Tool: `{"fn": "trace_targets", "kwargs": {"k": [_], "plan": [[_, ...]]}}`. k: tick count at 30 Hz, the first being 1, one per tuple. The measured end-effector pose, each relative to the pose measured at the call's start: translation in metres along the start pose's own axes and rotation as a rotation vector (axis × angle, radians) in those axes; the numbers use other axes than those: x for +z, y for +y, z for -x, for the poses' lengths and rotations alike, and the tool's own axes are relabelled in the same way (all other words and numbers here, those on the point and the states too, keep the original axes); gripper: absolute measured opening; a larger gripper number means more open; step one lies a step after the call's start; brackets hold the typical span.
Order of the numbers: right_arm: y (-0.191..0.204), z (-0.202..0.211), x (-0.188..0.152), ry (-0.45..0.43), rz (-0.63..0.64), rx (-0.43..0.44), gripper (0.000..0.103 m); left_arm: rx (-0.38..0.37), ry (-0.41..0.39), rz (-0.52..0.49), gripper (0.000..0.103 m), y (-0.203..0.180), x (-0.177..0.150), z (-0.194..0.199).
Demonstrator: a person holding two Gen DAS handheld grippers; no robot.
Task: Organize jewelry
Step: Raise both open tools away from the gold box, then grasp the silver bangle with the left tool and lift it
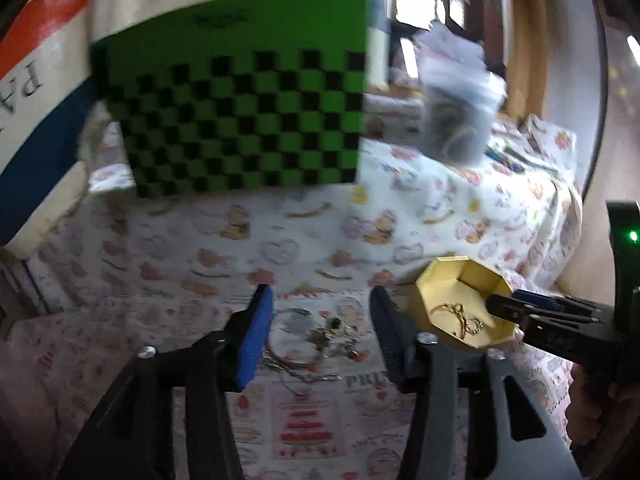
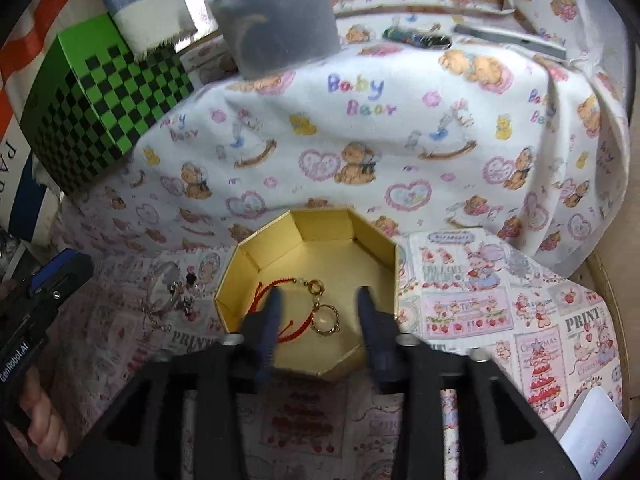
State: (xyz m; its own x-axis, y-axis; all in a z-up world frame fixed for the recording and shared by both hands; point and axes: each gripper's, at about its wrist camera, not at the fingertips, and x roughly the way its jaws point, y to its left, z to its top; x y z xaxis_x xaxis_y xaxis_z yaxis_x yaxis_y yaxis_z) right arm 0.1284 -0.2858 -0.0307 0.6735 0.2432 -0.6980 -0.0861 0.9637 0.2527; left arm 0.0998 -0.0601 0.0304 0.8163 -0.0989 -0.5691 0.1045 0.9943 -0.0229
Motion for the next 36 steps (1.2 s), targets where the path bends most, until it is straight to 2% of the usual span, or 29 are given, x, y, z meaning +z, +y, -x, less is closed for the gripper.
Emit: {"fn": "trace_targets", "kwargs": {"k": [2,6,12,17,19,21,25,33,36], "plan": [[0.000,0.005,0.002,-0.021,0.007,-0.006,0.049,-0.005,-0.009,0.018,0.063,0.008,-0.001,0.005],[-0.002,0.017,0.005,-0.062,0.004,0.015,0.050,0.002,-0.038,0.012,0.082,0.013,-0.002,0.014],[0.004,0.029,0.005,-0.126,0.046,-0.012,0.060,0.015,-0.060,0.042,0.092,0.022,-0.001,0.019],[0.012,0.032,0.002,-0.155,0.077,-0.030,0.060,0.022,-0.081,0.034,0.094,0.028,-0.003,0.015],[0.013,0.033,0.001,-0.162,0.087,-0.039,0.060,0.054,-0.093,0.029,0.095,0.030,-0.006,0.010],[0.013,0.031,0.000,-0.165,0.090,-0.043,0.060,0.089,-0.068,0.039,0.095,0.035,-0.008,0.000],[0.013,0.028,0.000,-0.165,0.087,-0.056,0.061,0.086,-0.022,0.059,0.095,0.044,-0.013,-0.017],[0.014,0.027,-0.001,-0.175,0.101,-0.074,0.061,0.001,0.088,0.134,0.095,0.060,-0.023,-0.047],[0.014,0.027,-0.001,-0.175,0.105,-0.075,0.061,0.000,0.127,0.122,0.095,0.060,-0.025,-0.057]]}}
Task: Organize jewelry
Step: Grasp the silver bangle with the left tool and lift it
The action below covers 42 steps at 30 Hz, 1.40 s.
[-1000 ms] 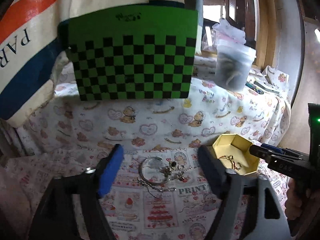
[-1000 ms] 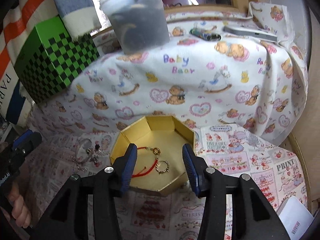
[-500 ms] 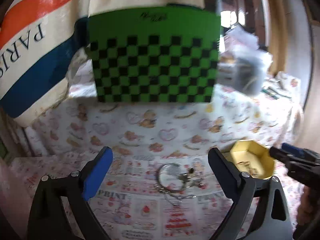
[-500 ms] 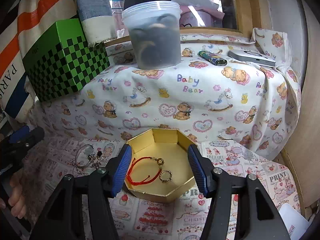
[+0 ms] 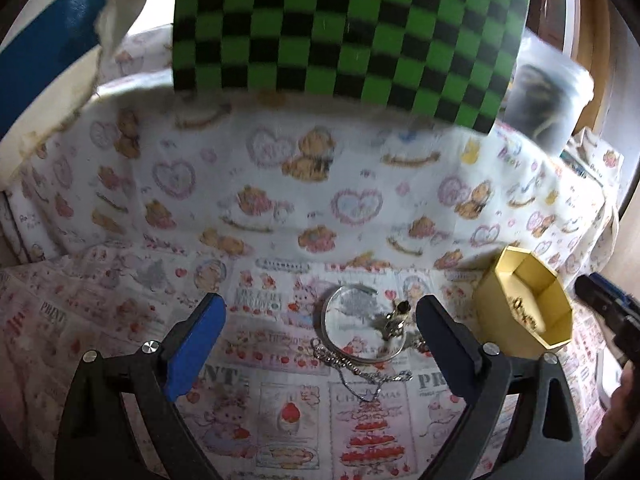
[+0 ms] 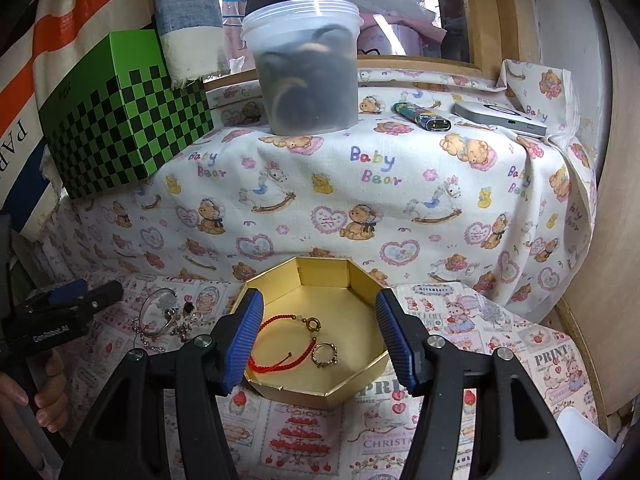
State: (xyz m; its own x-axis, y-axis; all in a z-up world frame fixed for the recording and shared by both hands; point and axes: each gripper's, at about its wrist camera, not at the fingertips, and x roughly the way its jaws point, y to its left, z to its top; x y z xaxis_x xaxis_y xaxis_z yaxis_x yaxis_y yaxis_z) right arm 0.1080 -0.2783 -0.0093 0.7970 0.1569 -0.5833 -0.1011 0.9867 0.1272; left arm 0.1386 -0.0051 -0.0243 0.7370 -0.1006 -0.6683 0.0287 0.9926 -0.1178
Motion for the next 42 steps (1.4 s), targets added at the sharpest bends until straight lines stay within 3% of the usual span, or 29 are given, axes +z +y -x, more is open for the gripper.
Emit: {"fn": "trace_targets", "kwargs": {"k": [4,7,10,18,25,28,30,34,42], "plan": [[0.000,0.000,0.000,0.003,0.005,-0.005,0.061,-0.002,0.056,0.026,0.081,0.002,0.000,-0.012],[-0.002,0.001,0.001,0.001,-0.004,-0.007,0.061,-0.038,0.064,0.048,0.081,0.005,0.001,-0.014],[-0.002,0.001,0.001,0.001,-0.005,-0.007,0.061,-0.088,0.099,-0.034,0.081,-0.005,-0.001,-0.020],[-0.001,-0.001,0.000,0.005,0.001,-0.011,0.061,-0.035,0.140,-0.110,0.081,-0.030,-0.007,-0.038],[-0.002,-0.001,0.001,0.011,-0.008,-0.010,0.061,-0.019,0.198,-0.112,0.081,-0.037,-0.010,-0.067],[-0.002,-0.001,0.001,0.013,-0.008,-0.012,0.061,-0.012,0.185,-0.121,0.073,-0.037,-0.012,-0.067],[-0.002,-0.002,0.001,0.015,-0.008,-0.015,0.061,-0.017,0.182,-0.146,0.060,-0.042,-0.013,-0.067],[-0.003,-0.003,0.000,0.020,-0.015,-0.019,0.061,-0.013,0.179,-0.157,0.060,-0.046,-0.013,-0.069],[-0.006,0.000,0.002,0.012,-0.031,-0.018,0.061,-0.044,0.155,-0.047,0.060,-0.023,-0.007,-0.052]]}}
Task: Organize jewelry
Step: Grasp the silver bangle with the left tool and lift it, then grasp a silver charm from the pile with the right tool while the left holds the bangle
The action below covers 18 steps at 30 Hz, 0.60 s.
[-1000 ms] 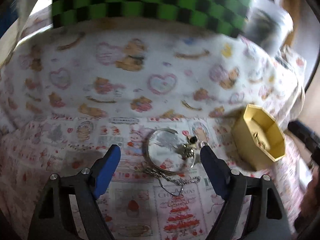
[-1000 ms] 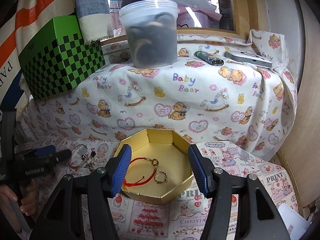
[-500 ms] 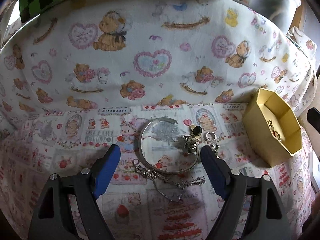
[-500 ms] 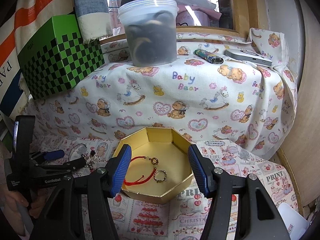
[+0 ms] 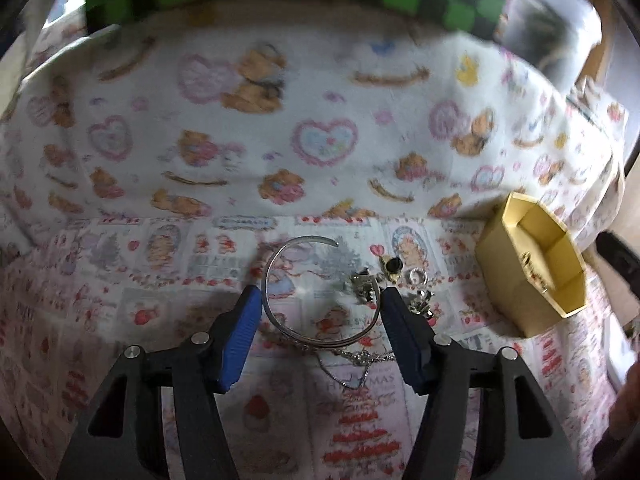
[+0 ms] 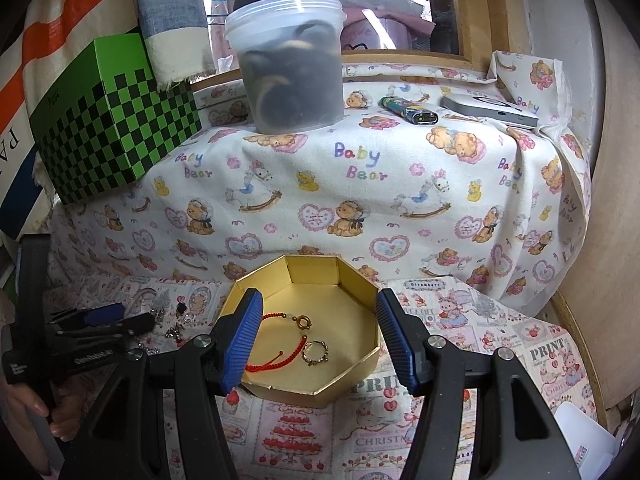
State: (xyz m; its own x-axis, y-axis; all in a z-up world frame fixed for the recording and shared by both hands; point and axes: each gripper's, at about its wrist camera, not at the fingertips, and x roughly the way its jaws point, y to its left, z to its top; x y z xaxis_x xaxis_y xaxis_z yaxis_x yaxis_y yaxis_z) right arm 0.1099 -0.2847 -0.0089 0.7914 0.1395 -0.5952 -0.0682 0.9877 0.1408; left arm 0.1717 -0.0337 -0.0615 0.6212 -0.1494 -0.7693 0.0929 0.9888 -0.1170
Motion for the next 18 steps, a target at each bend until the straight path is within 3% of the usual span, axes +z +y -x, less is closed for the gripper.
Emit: {"fn": "trace_targets", "kwargs": {"k": [7,9,14,18], "plan": [[0.005,0.004,0.000,-0.011,0.015,0.010,0.061,0.000,-0.076,0.048,0.060,0.005,0.004,0.032],[0.007,0.006,0.000,-0.019,0.020,0.017,0.061,0.032,-0.121,0.035,0.060,0.001,0.001,0.055],[0.015,0.015,0.001,-0.041,0.038,0.036,0.061,-0.027,-0.238,0.061,0.060,0.011,0.002,0.116],[0.027,0.024,0.002,-0.044,0.052,0.087,0.061,0.020,-0.309,0.050,0.060,0.016,0.003,0.137]]}}
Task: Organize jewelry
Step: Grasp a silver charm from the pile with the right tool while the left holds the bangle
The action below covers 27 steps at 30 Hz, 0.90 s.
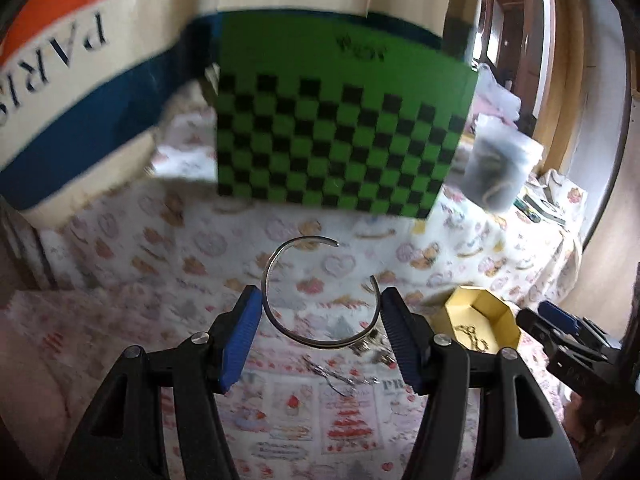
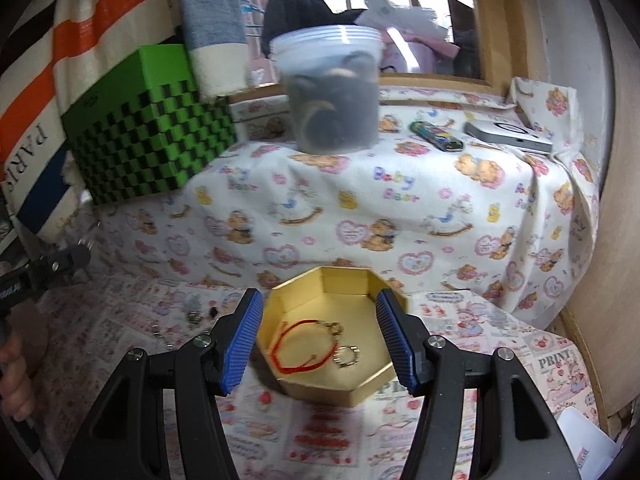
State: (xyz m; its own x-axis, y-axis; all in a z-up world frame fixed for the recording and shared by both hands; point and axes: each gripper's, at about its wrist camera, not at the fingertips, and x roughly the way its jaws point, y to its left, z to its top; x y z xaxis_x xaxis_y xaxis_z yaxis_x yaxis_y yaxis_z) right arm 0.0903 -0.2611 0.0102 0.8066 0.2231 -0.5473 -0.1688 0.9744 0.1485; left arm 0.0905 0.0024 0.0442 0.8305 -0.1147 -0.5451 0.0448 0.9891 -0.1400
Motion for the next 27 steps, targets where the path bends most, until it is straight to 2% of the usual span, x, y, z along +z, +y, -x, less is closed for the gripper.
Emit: {"fn": "trace_targets", "kwargs": {"k": [3,6,7,9,12,13,15,18,20,23,27], "plan": [[0.020,0.008,0.000,-0.004,0.055,0.052,0.061,-0.001,-0.003,0.018,0.060,0.007,0.005,0.002],[0.041,0.010,-0.001,0.016,0.085,0.116,0.061,0.015,0.022,0.035,0.060,0.011,0.000,-0.013],[0.048,0.008,-0.001,0.028,0.092,0.131,0.061,0.022,0.028,0.037,0.060,0.013,-0.002,-0.016],[0.063,0.003,-0.001,0.064,0.106,0.158,0.053,0.038,0.038,0.038,0.060,0.017,-0.002,-0.020],[0.087,-0.015,-0.002,0.138,0.140,0.166,0.051,0.047,0.052,0.047,0.060,0.021,-0.005,-0.024],[0.096,-0.022,-0.004,0.162,0.161,0.165,0.050,0.049,0.057,0.055,0.060,0.023,-0.005,-0.025],[0.111,-0.039,-0.006,0.216,0.188,0.151,0.040,0.051,0.069,0.073,0.060,0.028,-0.006,-0.028],[0.119,-0.061,-0.009,0.294,0.174,0.097,0.037,0.066,0.082,0.083,0.060,0.032,-0.006,-0.032],[0.122,-0.071,-0.010,0.311,0.169,0.093,0.034,0.071,0.086,0.094,0.060,0.035,-0.007,-0.033],[0.129,-0.087,-0.012,0.323,0.197,0.035,0.032,0.065,0.095,0.108,0.060,0.038,-0.007,-0.035],[0.130,-0.107,-0.017,0.356,0.227,0.001,0.026,0.084,0.104,0.084,0.060,0.035,-0.009,-0.039]]}}
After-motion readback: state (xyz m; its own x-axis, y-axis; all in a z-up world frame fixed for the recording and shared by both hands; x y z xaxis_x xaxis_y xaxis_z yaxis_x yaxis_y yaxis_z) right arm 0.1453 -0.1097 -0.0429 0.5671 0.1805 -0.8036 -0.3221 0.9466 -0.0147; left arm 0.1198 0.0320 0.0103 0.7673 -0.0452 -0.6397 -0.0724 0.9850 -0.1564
